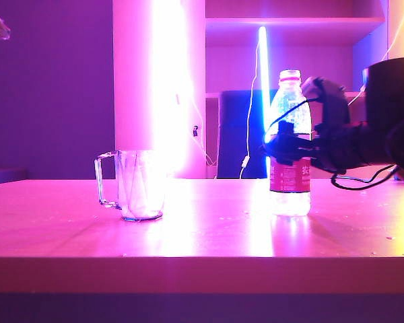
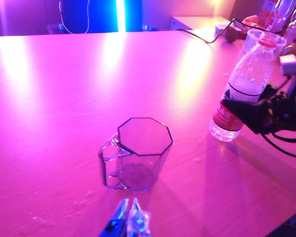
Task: Pick up the mineral water bottle on the table and pour water into the mug until it's half full.
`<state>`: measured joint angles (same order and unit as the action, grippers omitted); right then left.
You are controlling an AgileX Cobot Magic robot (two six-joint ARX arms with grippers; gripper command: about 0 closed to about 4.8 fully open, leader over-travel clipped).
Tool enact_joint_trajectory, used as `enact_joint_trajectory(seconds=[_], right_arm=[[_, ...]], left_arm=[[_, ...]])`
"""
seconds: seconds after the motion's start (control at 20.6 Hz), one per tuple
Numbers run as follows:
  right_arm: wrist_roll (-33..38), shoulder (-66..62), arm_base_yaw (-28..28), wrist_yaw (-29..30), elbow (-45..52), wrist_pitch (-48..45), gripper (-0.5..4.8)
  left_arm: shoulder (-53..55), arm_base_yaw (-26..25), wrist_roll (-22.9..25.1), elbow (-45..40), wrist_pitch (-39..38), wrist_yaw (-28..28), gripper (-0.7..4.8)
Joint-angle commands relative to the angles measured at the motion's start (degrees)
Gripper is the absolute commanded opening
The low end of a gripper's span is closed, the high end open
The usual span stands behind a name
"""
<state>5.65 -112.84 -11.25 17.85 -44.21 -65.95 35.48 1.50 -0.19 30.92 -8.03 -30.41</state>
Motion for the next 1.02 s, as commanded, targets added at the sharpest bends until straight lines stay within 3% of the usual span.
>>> enact_joint_trajectory(seconds=[0.05, 0.24, 0.34, 0.53, 0.68, 0.87, 1.02], right_arm=[[0.3, 0.2, 0.0, -0.1, -1.7, 4.4, 3.39], [-0.5, 2.9, 0.0, -0.1, -2.1, 5.9, 2.63], [-8.6, 7.5, 0.0, -0.6, -4.8, 18.1, 2.41], [-21.2, 11.8, -2.2, -7.1, -12.6, 39.2, 2.42], [-35.9, 11.9, -8.0, -17.4, -21.2, 54.4, 2.42], [-47.0, 10.7, -15.5, -31.8, -25.0, 55.9, 2.42], [-54.0, 7.5, -19.3, -37.9, -28.0, 57.1, 2.42]], left_arm=[[0.0, 0.0, 0.2, 0.3, 0.4, -0.3, -0.05], [0.0, 0.0, 0.2, 0.3, 0.4, -0.2, -0.05], [0.0, 0.0, 0.2, 0.3, 0.4, -0.2, -0.06], [0.0, 0.0, 0.2, 0.3, 0.4, -0.2, -0.05], [0.0, 0.0, 0.2, 0.3, 0.4, -0.2, -0.06], [0.0, 0.0, 0.2, 0.3, 0.4, -0.2, -0.05], [0.0, 0.0, 0.2, 0.3, 0.4, -0.3, -0.05]])
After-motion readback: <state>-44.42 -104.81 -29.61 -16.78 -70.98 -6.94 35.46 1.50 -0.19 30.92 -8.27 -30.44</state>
